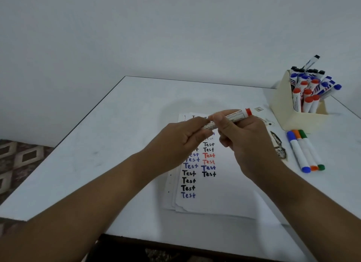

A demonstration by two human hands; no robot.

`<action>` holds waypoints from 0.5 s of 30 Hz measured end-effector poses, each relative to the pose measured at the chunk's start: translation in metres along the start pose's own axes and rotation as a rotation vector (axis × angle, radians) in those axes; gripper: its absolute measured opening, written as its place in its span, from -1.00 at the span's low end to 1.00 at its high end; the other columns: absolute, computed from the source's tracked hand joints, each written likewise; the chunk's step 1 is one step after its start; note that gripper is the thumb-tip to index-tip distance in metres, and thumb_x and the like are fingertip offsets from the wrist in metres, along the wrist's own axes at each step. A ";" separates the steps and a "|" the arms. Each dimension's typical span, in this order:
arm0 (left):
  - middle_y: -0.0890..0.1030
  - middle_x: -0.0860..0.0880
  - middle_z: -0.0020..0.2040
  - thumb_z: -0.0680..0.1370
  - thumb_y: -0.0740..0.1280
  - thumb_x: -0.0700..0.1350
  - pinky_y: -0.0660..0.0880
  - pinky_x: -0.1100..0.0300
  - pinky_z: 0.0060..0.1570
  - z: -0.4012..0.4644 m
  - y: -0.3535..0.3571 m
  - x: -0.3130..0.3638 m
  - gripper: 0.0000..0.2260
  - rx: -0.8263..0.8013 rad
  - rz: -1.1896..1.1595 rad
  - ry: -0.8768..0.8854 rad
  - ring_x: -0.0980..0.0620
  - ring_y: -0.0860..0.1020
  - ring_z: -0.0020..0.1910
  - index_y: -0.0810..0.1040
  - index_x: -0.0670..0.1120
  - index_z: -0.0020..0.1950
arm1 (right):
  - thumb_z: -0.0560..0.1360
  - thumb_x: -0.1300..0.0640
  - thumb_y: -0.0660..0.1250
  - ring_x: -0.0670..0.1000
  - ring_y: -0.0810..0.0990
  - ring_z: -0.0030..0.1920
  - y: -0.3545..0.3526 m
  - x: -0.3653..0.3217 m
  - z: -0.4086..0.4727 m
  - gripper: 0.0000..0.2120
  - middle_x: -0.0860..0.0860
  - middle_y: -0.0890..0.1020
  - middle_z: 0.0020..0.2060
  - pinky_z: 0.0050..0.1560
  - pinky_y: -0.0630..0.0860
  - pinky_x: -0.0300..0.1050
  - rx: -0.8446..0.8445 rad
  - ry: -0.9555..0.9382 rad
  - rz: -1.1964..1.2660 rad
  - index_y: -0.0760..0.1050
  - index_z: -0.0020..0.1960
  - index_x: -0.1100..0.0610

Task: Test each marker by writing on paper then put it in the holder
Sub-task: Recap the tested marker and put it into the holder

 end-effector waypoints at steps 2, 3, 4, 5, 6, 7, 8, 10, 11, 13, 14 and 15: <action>0.60 0.06 -0.27 0.62 0.23 0.16 0.48 0.14 -0.29 -0.006 -0.003 -0.005 -0.81 -0.007 -0.026 -0.002 0.03 0.55 -0.30 0.52 0.16 0.18 | 0.42 -0.14 0.44 0.06 0.43 -0.36 0.001 0.003 -0.007 -0.67 0.08 0.53 -0.40 -0.30 0.43 -0.03 -0.025 0.017 -0.019 0.68 -0.05 0.13; 0.59 0.08 -0.29 0.60 0.27 0.17 0.46 0.16 -0.32 -0.010 -0.005 -0.008 -0.82 -0.015 -0.043 -0.011 0.05 0.54 -0.33 0.53 0.17 0.16 | 0.42 -0.15 0.43 0.06 0.44 -0.36 0.002 0.005 -0.011 -0.68 0.07 0.54 -0.39 -0.31 0.44 -0.08 -0.030 0.023 -0.043 0.67 -0.06 0.11; 0.57 0.10 -0.32 0.57 0.30 0.22 0.42 0.20 -0.34 -0.014 -0.006 -0.012 -0.78 -0.032 -0.051 -0.026 0.08 0.52 -0.35 0.53 0.19 0.16 | 0.42 -0.16 0.42 0.06 0.44 -0.36 0.003 0.007 -0.016 -0.69 0.08 0.53 -0.39 -0.30 0.44 -0.10 -0.025 0.034 -0.045 0.67 -0.08 0.09; 0.56 0.11 -0.34 0.51 0.28 0.33 0.39 0.24 -0.36 -0.017 -0.007 -0.016 -0.67 -0.056 -0.038 -0.039 0.10 0.51 -0.37 0.50 0.22 0.18 | 0.42 -0.17 0.41 0.07 0.43 -0.34 0.002 0.009 -0.020 -0.67 0.09 0.51 -0.38 -0.29 0.43 -0.10 -0.004 0.053 -0.015 0.66 -0.08 0.10; 0.54 0.08 -0.35 0.44 0.20 0.47 0.37 0.24 -0.38 -0.020 -0.007 -0.020 -0.52 -0.084 -0.006 -0.043 0.09 0.50 -0.37 0.44 0.26 0.25 | 0.41 -0.18 0.40 0.08 0.41 -0.32 0.000 0.013 -0.024 -0.62 0.10 0.48 -0.35 -0.28 0.43 -0.09 0.029 0.083 0.045 0.64 -0.07 0.15; 0.53 0.04 -0.34 0.37 0.09 0.59 0.37 0.20 -0.38 -0.024 -0.008 -0.024 -0.35 -0.111 0.032 -0.045 0.07 0.50 -0.37 0.37 0.28 0.33 | 0.42 -0.18 0.39 0.08 0.40 -0.29 -0.003 0.017 -0.028 -0.58 0.10 0.46 -0.32 -0.27 0.44 -0.09 0.069 0.121 0.119 0.61 -0.04 0.20; 0.53 0.02 -0.33 0.31 -0.02 0.65 0.38 0.16 -0.37 -0.028 -0.011 -0.030 -0.23 -0.129 0.075 -0.051 0.05 0.50 -0.36 0.29 0.29 0.40 | 0.43 -0.17 0.38 0.06 0.40 -0.27 -0.007 0.020 -0.031 -0.56 0.10 0.46 -0.30 -0.26 0.45 -0.11 0.099 0.156 0.190 0.58 -0.03 0.23; 0.51 0.03 -0.31 0.27 -0.15 0.68 0.37 0.13 -0.37 -0.033 -0.017 -0.040 -0.12 -0.151 0.194 -0.069 0.09 0.49 -0.35 0.22 0.29 0.47 | 0.48 -0.16 0.34 0.03 0.44 -0.28 -0.014 0.028 -0.036 -0.57 0.10 0.49 -0.26 -0.28 0.47 -0.13 0.124 0.218 0.260 0.53 0.00 0.24; 0.49 0.06 -0.31 0.28 -0.17 0.68 0.34 0.16 -0.35 -0.036 -0.019 -0.044 -0.12 -0.166 0.263 -0.075 0.14 0.49 -0.33 0.23 0.29 0.48 | 0.50 -0.16 0.32 0.03 0.46 -0.29 -0.016 0.031 -0.039 -0.56 0.12 0.53 -0.24 -0.31 0.48 -0.13 0.118 0.242 0.268 0.51 0.01 0.25; 0.44 0.13 -0.29 0.32 -0.13 0.65 0.28 0.23 -0.32 -0.039 -0.019 -0.047 -0.18 -0.211 0.391 -0.090 0.23 0.45 -0.29 0.24 0.32 0.49 | 0.49 -0.15 0.30 0.05 0.54 -0.34 -0.016 0.038 -0.045 -0.57 0.19 0.63 -0.21 -0.35 0.54 -0.11 0.086 0.283 0.286 0.47 -0.01 0.26; 0.42 0.16 -0.28 0.34 -0.08 0.63 0.27 0.25 -0.30 -0.041 -0.018 -0.048 -0.22 -0.233 0.442 -0.095 0.24 0.44 -0.27 0.24 0.34 0.48 | 0.47 -0.14 0.31 0.07 0.58 -0.34 -0.014 0.040 -0.047 -0.57 0.22 0.66 -0.20 -0.34 0.58 -0.11 0.064 0.295 0.297 0.47 -0.03 0.26; 0.41 0.18 -0.26 0.36 -0.05 0.61 0.27 0.24 -0.27 -0.043 -0.016 -0.048 -0.26 -0.246 0.483 -0.097 0.22 0.43 -0.25 0.25 0.36 0.48 | 0.43 -0.13 0.35 0.09 0.62 -0.32 -0.013 0.041 -0.049 -0.57 0.23 0.68 -0.20 -0.32 0.61 -0.10 0.037 0.297 0.295 0.48 -0.04 0.26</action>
Point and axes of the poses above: each hand's wrist, its own z-axis towards the middle knuckle, its own y-axis out of the palm, x = y × z, the point moved 4 cm from there along z, towards the middle knuckle
